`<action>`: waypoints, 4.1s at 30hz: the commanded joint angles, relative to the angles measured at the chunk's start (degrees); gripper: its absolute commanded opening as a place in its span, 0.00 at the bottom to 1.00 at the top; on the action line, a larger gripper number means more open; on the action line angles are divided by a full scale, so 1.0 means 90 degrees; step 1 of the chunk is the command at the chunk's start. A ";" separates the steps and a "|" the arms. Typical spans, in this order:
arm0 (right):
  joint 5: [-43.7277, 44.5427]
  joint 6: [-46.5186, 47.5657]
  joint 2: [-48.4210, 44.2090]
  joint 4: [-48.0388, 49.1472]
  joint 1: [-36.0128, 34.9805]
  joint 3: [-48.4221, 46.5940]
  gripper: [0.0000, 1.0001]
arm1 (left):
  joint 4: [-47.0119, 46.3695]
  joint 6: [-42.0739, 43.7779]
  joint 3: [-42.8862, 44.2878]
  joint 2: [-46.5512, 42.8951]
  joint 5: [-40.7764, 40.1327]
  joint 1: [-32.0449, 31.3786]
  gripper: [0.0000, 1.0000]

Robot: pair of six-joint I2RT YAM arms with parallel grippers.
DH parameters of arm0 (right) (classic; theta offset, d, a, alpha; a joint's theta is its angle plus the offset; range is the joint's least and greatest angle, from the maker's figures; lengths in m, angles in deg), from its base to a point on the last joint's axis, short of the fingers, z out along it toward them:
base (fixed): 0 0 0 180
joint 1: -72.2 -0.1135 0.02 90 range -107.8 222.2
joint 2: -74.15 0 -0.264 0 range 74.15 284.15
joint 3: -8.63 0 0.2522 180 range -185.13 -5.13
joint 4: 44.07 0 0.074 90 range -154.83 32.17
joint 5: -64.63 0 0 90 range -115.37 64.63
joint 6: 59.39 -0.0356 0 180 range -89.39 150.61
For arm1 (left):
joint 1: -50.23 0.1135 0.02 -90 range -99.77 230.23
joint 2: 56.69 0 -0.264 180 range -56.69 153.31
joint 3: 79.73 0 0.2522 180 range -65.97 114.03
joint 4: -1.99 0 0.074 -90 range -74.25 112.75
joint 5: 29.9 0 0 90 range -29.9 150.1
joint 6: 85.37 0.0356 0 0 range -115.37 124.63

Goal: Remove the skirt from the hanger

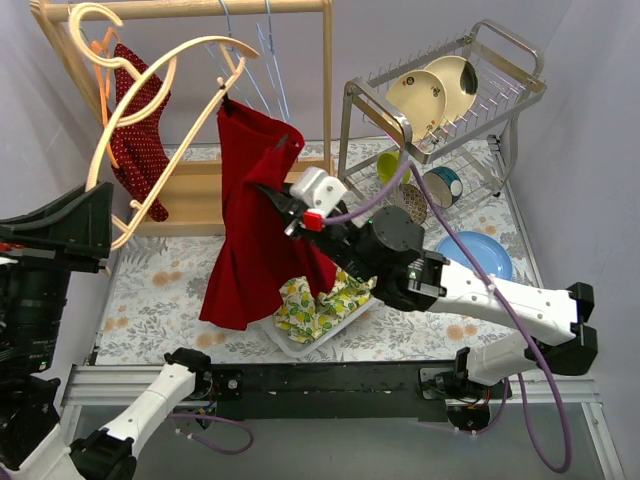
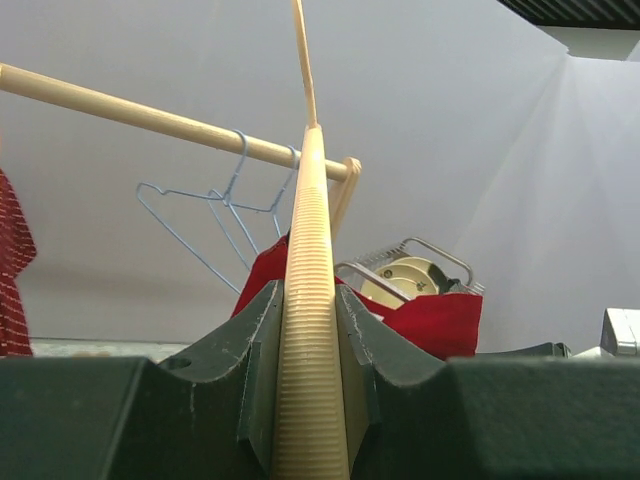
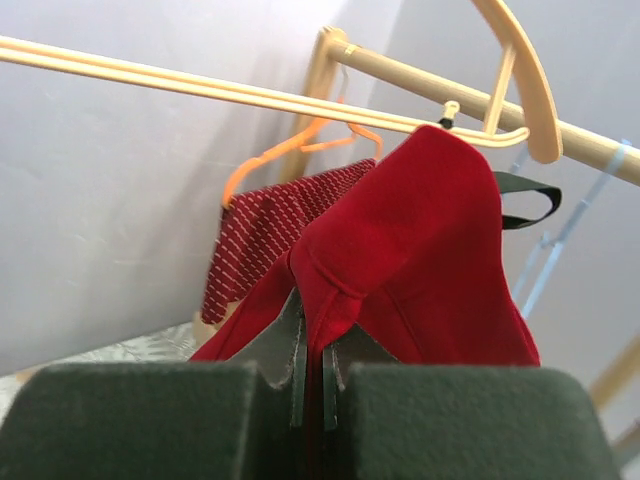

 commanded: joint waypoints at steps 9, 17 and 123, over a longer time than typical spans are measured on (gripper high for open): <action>0.1544 -0.0812 -0.1353 0.1114 0.0111 0.3754 0.05 | -0.0877 -0.0684 -0.2510 -0.1217 0.1074 -0.0002 0.00; 0.0639 -0.2084 -0.1790 0.0049 0.0336 0.3901 0.85 | -0.0917 -0.0870 -0.2970 -0.1334 0.1348 0.0008 0.00; -0.2762 -0.3462 -0.1060 0.3848 0.3002 0.3736 0.01 | -0.0360 -0.1710 -0.3019 -0.1754 0.1875 0.0008 0.00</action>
